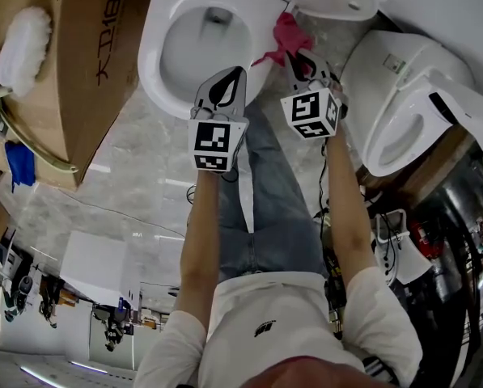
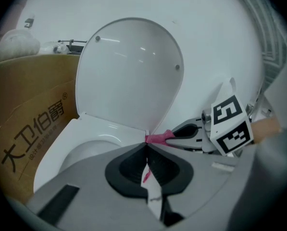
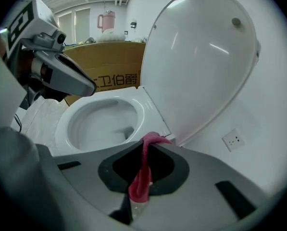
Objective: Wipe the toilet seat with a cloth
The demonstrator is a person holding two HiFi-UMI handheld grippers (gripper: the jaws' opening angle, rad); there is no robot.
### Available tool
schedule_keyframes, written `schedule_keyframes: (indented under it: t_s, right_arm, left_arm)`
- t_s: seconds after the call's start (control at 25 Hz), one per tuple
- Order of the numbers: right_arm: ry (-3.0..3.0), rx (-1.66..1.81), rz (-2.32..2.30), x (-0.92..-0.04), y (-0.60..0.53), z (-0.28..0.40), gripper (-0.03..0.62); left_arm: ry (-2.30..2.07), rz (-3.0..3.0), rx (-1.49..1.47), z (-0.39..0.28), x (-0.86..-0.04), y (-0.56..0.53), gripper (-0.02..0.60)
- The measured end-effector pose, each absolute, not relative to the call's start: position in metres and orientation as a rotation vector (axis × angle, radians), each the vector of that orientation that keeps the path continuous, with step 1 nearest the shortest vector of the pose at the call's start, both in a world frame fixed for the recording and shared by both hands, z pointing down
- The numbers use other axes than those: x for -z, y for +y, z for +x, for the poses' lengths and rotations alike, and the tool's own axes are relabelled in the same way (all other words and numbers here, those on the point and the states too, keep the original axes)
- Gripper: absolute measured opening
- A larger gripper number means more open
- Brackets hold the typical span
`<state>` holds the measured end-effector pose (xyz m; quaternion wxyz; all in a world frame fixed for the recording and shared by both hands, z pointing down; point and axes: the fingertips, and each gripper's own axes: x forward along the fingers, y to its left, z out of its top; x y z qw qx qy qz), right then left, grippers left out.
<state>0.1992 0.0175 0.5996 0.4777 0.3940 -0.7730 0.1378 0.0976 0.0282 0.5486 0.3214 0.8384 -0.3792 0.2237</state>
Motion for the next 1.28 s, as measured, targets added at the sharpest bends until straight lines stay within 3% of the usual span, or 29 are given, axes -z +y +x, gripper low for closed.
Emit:
schedule_keyframes:
  t_s: [1.28]
  right_arm:
    - [-1.918,-0.457,0.817,-0.690,0.031,0.171,0.012]
  left_arm:
    - [-0.966,2.109,-0.627,0.087,-0.599,0.066,0.009]
